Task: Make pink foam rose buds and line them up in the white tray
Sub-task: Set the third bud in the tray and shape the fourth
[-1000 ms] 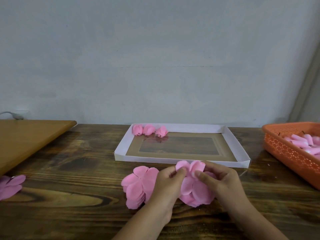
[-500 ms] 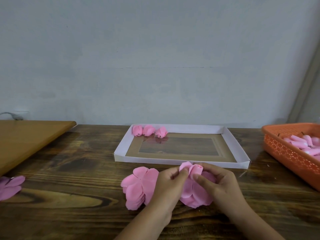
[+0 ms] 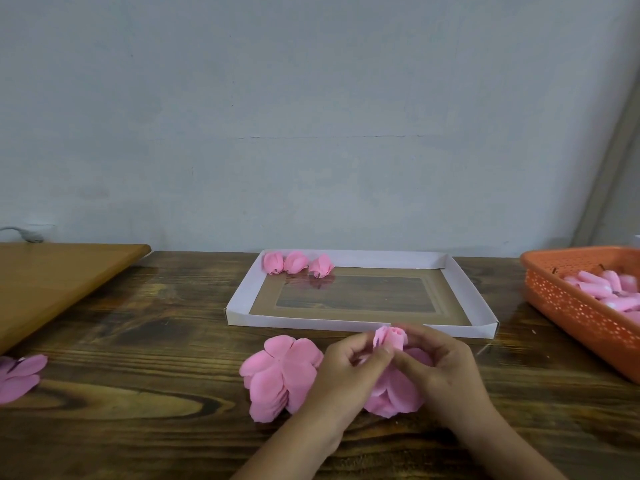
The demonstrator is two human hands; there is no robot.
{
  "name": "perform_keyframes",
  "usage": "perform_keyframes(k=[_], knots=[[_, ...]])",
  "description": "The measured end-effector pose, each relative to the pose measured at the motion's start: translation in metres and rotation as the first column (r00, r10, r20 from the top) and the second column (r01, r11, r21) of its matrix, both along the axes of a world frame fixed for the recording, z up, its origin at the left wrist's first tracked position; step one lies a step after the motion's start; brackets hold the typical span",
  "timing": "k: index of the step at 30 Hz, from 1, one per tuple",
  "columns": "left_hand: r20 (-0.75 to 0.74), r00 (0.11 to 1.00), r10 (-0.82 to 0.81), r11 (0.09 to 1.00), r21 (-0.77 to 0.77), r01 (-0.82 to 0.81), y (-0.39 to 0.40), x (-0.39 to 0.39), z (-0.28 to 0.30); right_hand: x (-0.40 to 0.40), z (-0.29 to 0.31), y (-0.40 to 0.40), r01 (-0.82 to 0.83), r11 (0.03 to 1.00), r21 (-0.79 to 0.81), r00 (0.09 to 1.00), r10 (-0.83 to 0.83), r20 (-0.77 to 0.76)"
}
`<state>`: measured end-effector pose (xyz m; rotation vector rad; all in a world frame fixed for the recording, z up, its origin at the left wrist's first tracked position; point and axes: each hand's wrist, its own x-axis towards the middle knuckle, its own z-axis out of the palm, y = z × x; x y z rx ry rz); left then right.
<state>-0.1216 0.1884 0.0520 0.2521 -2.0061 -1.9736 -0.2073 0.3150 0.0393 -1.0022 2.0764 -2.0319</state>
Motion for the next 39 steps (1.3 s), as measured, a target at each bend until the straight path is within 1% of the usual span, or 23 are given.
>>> perform_keyframes(k=[3,7,15,19,23,27,29,31,34,39], knots=[[-0.003,1.0,0.0,1.0,-0.014,0.0,-0.001,-0.001,-0.001,-0.002,-0.002,0.0,0.025,1.0,0.017,0.997,-0.027,0.076],[0.001,1.0,-0.015,0.999,-0.038,0.015,-0.001,0.001,0.002,-0.003,-0.002,0.001,-0.028,0.999,0.033,0.999,0.028,-0.019],[-0.009,1.0,-0.02,0.999,-0.034,0.02,-0.003,0.0,0.002,-0.003,-0.003,0.0,-0.011,1.0,-0.01,0.999,0.011,0.034],[0.029,1.0,-0.005,0.999,0.054,0.003,-0.006,-0.001,0.0,-0.004,-0.003,0.0,0.007,1.0,-0.016,0.999,-0.007,0.04],[0.112,0.991,0.073,0.984,0.154,-0.09,-0.011,-0.005,-0.005,-0.003,-0.001,0.001,0.019,0.999,-0.05,0.999,-0.017,0.04],[0.185,0.975,0.122,0.941,0.292,-0.173,-0.014,-0.007,-0.006,-0.001,0.001,0.001,-0.04,0.995,-0.094,0.996,0.048,0.074],[0.196,0.969,0.148,0.926,0.316,-0.205,-0.014,-0.007,-0.005,0.0,0.001,0.001,-0.068,0.994,-0.089,0.996,0.073,0.055],[0.186,0.966,0.179,0.924,0.306,-0.23,-0.013,-0.007,-0.005,0.002,0.002,0.0,-0.071,0.995,-0.07,0.997,0.073,0.029],[0.152,0.967,0.205,0.939,0.247,-0.238,-0.011,-0.006,-0.003,0.003,0.002,-0.002,-0.07,0.997,-0.044,0.998,0.07,-0.002],[0.112,0.978,0.175,0.964,0.182,-0.193,-0.007,-0.004,0.001,0.005,0.002,-0.002,-0.072,0.997,-0.036,0.997,0.072,0.001]])
